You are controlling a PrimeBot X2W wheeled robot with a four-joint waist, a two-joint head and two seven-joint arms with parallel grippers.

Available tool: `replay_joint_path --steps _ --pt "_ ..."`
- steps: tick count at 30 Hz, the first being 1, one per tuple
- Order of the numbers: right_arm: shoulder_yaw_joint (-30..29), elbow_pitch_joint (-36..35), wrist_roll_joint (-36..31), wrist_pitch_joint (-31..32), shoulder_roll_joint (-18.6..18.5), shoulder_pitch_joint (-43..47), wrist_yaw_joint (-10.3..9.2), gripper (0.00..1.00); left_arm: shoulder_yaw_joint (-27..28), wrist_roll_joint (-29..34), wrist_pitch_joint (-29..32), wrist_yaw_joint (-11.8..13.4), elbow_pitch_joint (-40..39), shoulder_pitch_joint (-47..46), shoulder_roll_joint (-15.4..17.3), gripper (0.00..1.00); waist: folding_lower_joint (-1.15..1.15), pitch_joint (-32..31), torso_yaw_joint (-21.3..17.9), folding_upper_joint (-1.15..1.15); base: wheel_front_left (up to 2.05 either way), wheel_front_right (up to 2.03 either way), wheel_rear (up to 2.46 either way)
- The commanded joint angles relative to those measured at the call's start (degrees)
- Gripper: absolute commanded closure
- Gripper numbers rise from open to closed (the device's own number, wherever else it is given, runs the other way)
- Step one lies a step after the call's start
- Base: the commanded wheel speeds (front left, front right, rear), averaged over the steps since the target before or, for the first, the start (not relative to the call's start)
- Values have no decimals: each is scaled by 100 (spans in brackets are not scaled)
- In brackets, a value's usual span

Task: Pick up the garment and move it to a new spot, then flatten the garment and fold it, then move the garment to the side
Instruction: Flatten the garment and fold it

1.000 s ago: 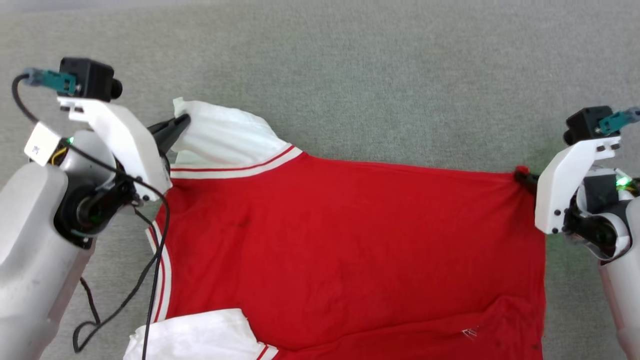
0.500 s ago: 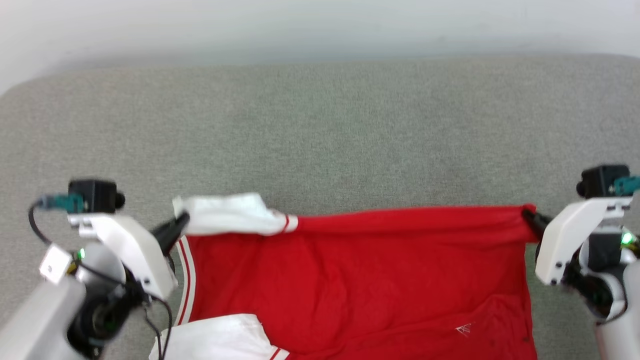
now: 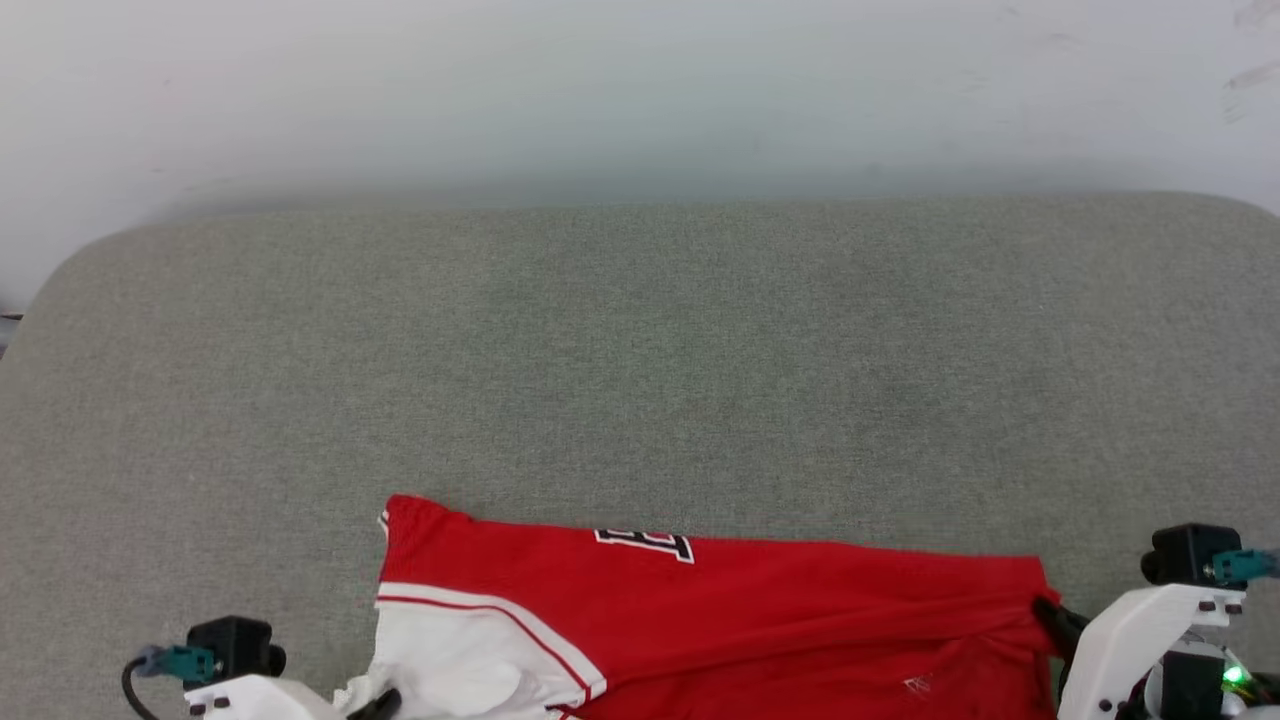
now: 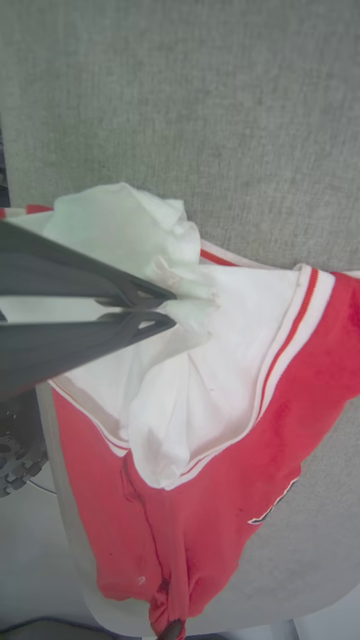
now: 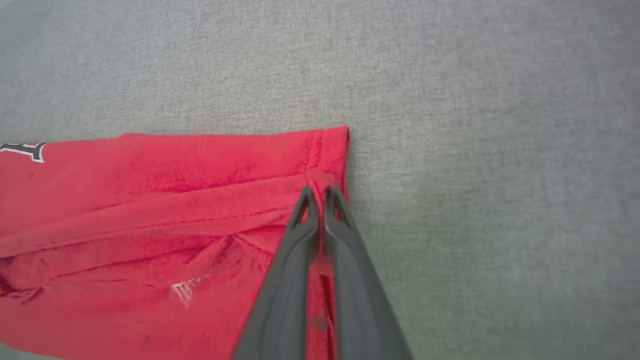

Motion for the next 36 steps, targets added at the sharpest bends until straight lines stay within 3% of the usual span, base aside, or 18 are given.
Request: replay_joint_path --steps 1,4,5,6,7,8,9,10,17,20,30,36 --pt "-34 -37 29 -43 51 167 -5 100 29 -43 -19 60 -4 172 38 100 1 -37 -15 0 0 0 0" --pt "-42 -51 9 -73 119 389 -5 100 -1 -120 -19 65 12 365 4 100 1 -83 -31 0 0 0 0" --pt "-35 -39 52 -89 165 465 -5 94 -17 -103 -51 55 39 392 -21 100 1 -95 -31 0 0 0 0" --pt "-17 -37 59 -119 190 536 -5 75 -32 -94 -79 47 75 411 -67 100 1 -104 -28 0 0 0 0" --pt "-8 -52 55 -200 206 589 -5 13 -85 -126 -51 5 105 436 -131 75 1 -116 -21 0 0 0 0" --pt "-1 -74 83 -274 241 634 -5 0 -130 -141 -48 -24 129 437 -190 53 1 -123 -15 0 0 0 0" --pt "23 -88 75 -362 262 689 -5 0 -134 -148 -93 -64 164 408 -237 4 1 -128 -13 0 0 0 0" --pt "35 -131 77 -488 290 728 -5 0 -141 -140 -133 -80 213 375 -283 0 1 -136 -11 0 0 0 0" --pt "-14 -777 8 -1211 449 1010 -5 0 -151 241 -678 -194 346 97 -504 0 1 -328 21 0 0 0 0" --pt "-150 -992 -68 -1114 453 1045 -5 0 -111 413 -939 -175 279 -11 -536 0 1 -391 26 0 0 0 0" --pt "-755 -1536 -526 19 383 1041 -5 0 0 1320 -2148 -228 19 -571 -709 0 1 -389 144 0 0 0 0" --pt "-763 -1633 -523 637 242 944 -5 0 13 2108 -2776 -76 -97 -856 -711 0 1 -216 241 0 0 0 0"
